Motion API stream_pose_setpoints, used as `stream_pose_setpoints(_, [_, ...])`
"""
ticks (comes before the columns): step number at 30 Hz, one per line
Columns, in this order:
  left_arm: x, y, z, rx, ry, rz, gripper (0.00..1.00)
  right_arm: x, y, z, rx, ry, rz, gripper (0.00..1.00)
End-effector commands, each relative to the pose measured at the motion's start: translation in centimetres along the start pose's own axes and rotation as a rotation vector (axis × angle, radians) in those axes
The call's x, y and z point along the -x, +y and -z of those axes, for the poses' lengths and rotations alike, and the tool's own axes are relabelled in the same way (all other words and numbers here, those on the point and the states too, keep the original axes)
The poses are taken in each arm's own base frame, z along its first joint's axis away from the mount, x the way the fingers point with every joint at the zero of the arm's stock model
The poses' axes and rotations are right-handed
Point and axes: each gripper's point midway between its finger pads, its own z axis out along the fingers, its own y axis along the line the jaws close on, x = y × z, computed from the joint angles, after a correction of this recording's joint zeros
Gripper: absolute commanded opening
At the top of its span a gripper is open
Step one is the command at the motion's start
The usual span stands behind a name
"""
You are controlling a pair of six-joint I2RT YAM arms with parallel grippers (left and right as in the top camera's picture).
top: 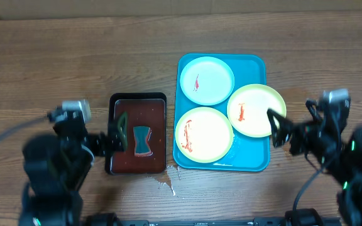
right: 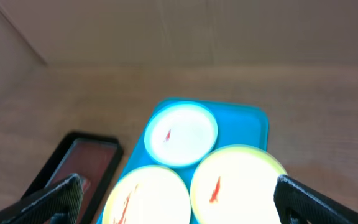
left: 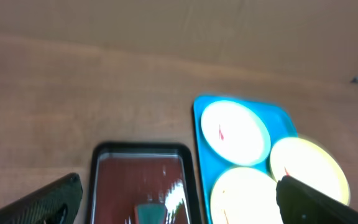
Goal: Clean dirty plates on tray and stack at the side
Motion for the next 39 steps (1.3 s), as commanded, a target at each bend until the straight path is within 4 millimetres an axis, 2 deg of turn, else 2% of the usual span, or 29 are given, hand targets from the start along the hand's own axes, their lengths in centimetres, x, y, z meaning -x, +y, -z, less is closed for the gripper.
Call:
stream_pose_setpoints(1, [2.0, -0.7, -0.6, -0.014, 0.085, 0.008, 1.0, 2.4, -0.4, -1.4, -0.021, 0.066, -0.02, 1.0])
stream_pose_setpoints(5, [1.4, -0.2, -2.1, 0.008, 0.22, 0.057, 1.0, 2.1, 0.4, -4.0, 0.053, 0.179, -0.057, 1.0])
stream_pose_setpoints(11, [-1.8, 0.4, -4.9, -0.009, 0.408, 0.157, 1.0, -2.2, 0.9, -7.3, 0.146, 0.412, -0.155, 1.0])
stream_pose_setpoints(14, [-4.5, 1.2, -6.5, 0.018, 0.54, 0.195, 0.91, -4.7, 0.6, -8.5, 0.137, 0.517, -0.194, 1.0])
stream_pose_setpoints(16, [-6.9, 1.7, -7.5, 0.055, 0.647, 0.203, 0.8, -6.6, 0.5, -9.3, 0.124, 0.58, -0.233, 1.0])
stream_pose_setpoints(18, [-10.6, 1.9, -9.0, 0.11, 0.793, 0.185, 0.72, -8.9, 0.2, -10.3, 0.098, 0.639, -0.287, 1.0])
stream_pose_setpoints(22, [-14.8, 2.9, -10.8, 0.267, 0.939, 0.156, 0.68, -11.8, -1.6, -11.3, -0.019, 0.679, -0.378, 0.98])
stream_pose_setpoints(27, [-18.4, 4.3, -12.8, 0.417, 1.047, 0.171, 0.66, -15.5, -2.9, -11.9, -0.08, 0.726, -0.423, 0.89])
stream_pose_setpoints(33, [-21.6, 5.6, -15.4, 0.461, 1.122, 0.2, 0.57, -17.9, -3.2, -12.2, -0.089, 0.756, -0.432, 0.82])
stream_pose_setpoints(34, [-22.1, 5.7, -15.8, 0.464, 1.135, 0.2, 0.54, -18.2, -3.3, -12.2, -0.09, 0.76, -0.433, 0.8])
stream_pose_setpoints(37, [-24.0, 5.4, -16.6, 0.439, 1.188, 0.222, 0.37, -19.6, -3.5, -12.5, -0.09, 0.769, -0.433, 0.77])
stream_pose_setpoints(39, [-24.9, 5.2, -17.0, 0.412, 1.216, 0.23, 0.11, -20.5, -3.3, -12.7, -0.084, 0.775, -0.423, 0.73])
